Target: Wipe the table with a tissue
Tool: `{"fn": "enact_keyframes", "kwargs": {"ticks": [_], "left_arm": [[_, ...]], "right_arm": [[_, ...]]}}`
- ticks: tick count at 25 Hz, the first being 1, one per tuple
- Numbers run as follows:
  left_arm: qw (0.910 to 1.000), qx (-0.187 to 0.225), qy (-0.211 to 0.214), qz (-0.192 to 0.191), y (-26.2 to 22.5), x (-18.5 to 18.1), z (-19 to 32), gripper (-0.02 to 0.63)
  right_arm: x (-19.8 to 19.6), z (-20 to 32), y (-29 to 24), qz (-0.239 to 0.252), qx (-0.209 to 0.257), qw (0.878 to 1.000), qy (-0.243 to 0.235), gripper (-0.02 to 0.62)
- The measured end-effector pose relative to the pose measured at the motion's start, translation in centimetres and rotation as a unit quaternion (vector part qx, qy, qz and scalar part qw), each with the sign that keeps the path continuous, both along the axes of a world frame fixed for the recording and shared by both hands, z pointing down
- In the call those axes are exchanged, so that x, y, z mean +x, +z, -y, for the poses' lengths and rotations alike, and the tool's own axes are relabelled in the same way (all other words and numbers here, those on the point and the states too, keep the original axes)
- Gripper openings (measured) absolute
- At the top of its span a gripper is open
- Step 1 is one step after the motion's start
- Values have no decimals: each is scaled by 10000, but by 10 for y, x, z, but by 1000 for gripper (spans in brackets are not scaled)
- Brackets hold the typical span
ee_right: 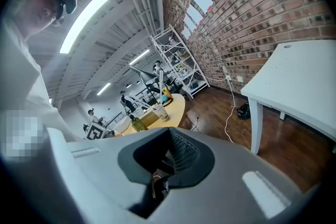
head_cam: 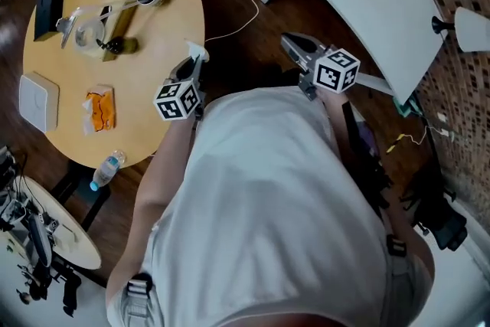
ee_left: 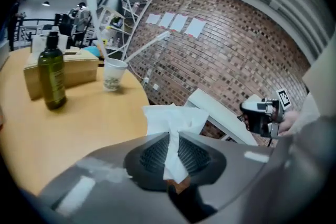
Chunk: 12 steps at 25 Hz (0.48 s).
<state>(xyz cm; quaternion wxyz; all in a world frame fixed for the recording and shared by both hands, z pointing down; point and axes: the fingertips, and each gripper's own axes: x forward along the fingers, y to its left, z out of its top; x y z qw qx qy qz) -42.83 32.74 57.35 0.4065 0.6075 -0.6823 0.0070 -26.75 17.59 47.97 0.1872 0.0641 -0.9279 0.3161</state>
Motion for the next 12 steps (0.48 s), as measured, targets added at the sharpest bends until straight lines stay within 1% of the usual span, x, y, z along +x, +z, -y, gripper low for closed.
{"fn": "enact_keyframes", "kwargs": {"ticks": [4,7,9,12], "left_arm": [[9982,136,573,-143,-10,28,38,49],[9943,273,1007,-221,-17,46,76,49],[9919,315,1208,-220,-23,53,101,49],[9899,194,1397,-139,-29,65,122,49]], "right_arm": [[16,1,9,-39,-48,9996,265,6],[37,20,13,-80,38,9987,503,6],[47,37,9,-55,86,9976,680,6],[60,58,4,24,121,9964,842,6]]}}
